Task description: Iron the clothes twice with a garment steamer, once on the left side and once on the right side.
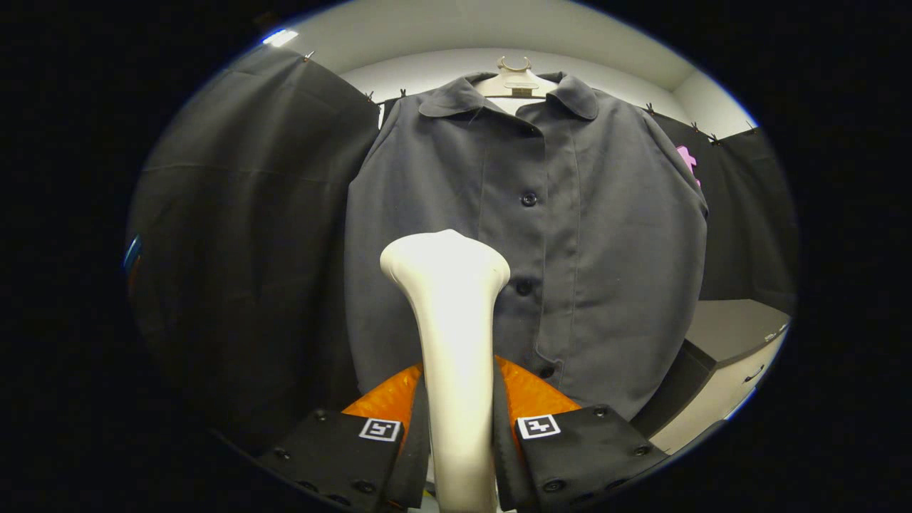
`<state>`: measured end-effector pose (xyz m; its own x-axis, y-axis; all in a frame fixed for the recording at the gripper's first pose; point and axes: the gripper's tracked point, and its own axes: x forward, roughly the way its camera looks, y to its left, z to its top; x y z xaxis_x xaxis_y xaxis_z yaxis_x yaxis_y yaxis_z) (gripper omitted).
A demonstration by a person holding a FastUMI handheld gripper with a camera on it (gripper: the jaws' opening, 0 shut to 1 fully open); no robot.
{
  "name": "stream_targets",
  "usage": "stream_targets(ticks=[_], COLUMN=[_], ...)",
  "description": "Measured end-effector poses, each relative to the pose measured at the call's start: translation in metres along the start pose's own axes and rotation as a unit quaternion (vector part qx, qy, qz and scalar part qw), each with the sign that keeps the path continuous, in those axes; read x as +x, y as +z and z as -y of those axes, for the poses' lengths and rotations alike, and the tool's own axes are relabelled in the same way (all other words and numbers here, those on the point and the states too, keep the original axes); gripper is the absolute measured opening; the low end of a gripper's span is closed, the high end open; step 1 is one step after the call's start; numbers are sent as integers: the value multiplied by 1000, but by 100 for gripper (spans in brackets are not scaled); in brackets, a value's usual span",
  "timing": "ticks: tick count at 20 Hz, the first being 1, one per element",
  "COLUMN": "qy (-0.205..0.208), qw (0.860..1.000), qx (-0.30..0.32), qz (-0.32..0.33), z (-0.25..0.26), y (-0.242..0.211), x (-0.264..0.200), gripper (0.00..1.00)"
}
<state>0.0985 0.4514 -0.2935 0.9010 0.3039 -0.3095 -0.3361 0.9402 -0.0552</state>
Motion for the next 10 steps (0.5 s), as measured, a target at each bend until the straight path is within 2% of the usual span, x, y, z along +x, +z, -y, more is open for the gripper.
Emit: stream_targets(ticks=[10], qy=[-7], qw=[999], qx=[7], qz=[-45], z=[-2], y=[-49], x=[-7], gripper=[46])
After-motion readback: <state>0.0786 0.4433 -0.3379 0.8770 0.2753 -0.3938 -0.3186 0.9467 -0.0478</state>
